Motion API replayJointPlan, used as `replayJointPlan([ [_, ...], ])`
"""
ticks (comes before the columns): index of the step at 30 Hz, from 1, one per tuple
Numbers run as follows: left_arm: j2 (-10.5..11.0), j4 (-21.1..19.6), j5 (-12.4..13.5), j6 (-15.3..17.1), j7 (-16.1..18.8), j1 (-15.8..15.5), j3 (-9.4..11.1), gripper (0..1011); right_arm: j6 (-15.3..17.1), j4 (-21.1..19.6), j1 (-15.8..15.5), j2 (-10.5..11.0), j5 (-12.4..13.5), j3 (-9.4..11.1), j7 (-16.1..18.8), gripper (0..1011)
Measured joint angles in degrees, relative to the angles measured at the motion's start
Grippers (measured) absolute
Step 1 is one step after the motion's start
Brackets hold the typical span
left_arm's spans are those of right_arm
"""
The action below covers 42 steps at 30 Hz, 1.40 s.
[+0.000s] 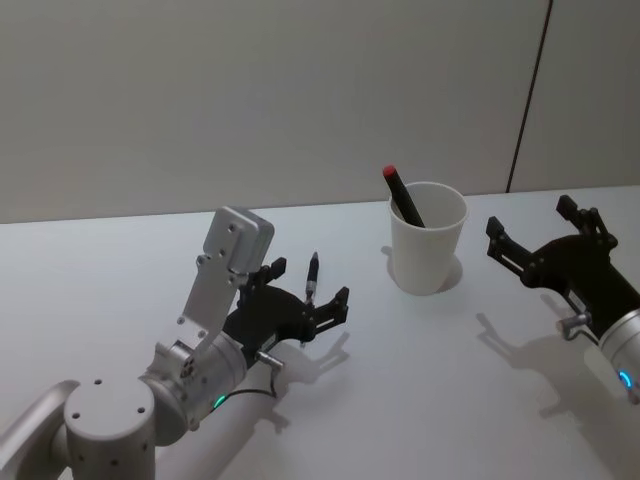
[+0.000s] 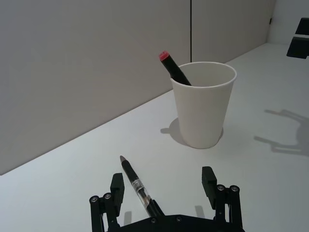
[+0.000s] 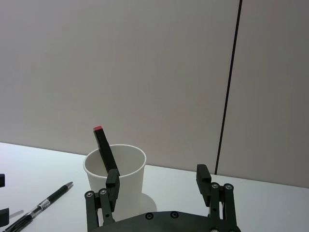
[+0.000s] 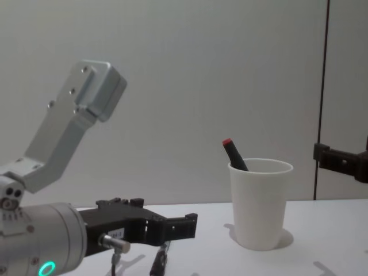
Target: Place the pen into the pen holder.
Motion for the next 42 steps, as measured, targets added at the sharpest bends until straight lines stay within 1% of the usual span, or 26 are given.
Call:
replayJointPlan([
  [6, -1.0, 1.4, -0.4, 0.8, 0.6, -0.7, 0.0, 1001, 0.0, 0.0, 0.0, 0.0, 0.0, 0.0, 0.0, 1001],
  [18, -3.5, 5.0, -2.0, 2.8, 3.2, -2.6, -0.3, 1001, 0.0, 0.0, 0.0, 0.0, 0.0, 0.0, 0.0, 1001],
  [27, -4.9, 6.8, -2.2, 4.6, 4.1, -3.8, -0.4, 1001, 0.0, 0.0, 0.0, 0.0, 0.0, 0.0, 0.0, 1002],
  [34, -5.6, 7.5, -1.5, 6.7, 4.2, -4.6, -0.4, 1001, 0.0, 0.0, 0.0, 0.0, 0.0, 0.0, 0.0, 1002],
  [42, -6.1, 7.3, 0.3, 10.4, 3.6, -5.5, -0.2, 1001, 0.0, 0.0, 0.0, 0.0, 0.0, 0.0, 0.0, 1002],
])
